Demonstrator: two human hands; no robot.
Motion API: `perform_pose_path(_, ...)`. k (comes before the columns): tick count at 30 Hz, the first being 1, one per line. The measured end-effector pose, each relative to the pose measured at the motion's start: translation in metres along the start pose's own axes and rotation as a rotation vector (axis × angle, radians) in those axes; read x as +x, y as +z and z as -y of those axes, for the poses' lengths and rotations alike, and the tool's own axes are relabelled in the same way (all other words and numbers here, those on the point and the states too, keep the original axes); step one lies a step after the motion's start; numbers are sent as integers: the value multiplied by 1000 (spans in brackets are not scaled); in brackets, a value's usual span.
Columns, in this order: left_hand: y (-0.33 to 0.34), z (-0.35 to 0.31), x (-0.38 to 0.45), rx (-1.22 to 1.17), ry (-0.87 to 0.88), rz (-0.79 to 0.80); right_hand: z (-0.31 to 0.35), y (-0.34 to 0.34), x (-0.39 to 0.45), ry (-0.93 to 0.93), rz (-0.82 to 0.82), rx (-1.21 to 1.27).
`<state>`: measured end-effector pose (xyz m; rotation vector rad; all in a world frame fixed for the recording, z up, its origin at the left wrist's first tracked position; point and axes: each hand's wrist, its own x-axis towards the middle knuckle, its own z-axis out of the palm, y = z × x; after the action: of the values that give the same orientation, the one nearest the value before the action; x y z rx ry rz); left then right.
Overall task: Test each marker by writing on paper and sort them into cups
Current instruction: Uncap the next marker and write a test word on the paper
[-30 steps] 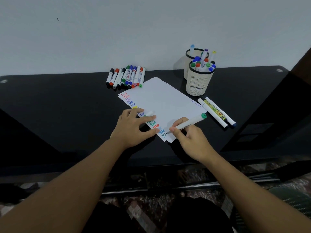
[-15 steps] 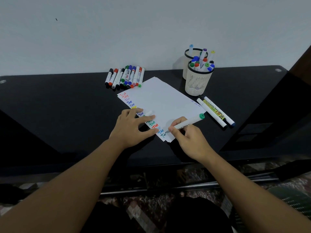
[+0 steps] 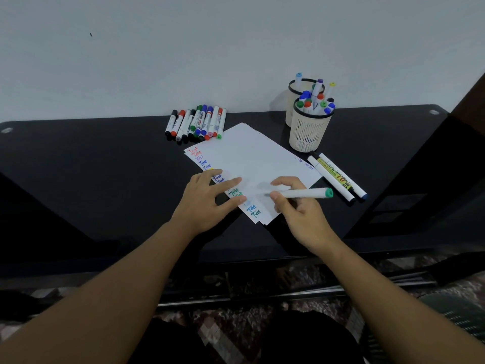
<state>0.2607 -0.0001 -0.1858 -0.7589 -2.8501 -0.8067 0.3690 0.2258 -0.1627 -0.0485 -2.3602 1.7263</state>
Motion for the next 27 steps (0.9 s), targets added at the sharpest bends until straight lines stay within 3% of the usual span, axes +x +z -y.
perform_pose_path(4,-4,-3,2,-99,-32,-59,2,0,1,-5,5,73)
perform_pose_path(7,-2,-1,4,-56,-86,-69,2,-3,4,-45,59,-5)
perform_pose_path(12,6,6,7,0,-59,-104,4,-4,24,107,181,-87)
perform_pose_path(19,4,6,7,6,0,-145,31,7,52,71,-13,-35)
perform_pose_path(21,3,7,7,-7,22,-160,31,3,60,70,80,-224)
perform_pose_path(24,2,7,8,-67,-13,-195,26,-5,64,-10,211,-704)
perform_pose_path(27,1,6,8,-85,-3,-217,23,-11,65,-38,229,-913)
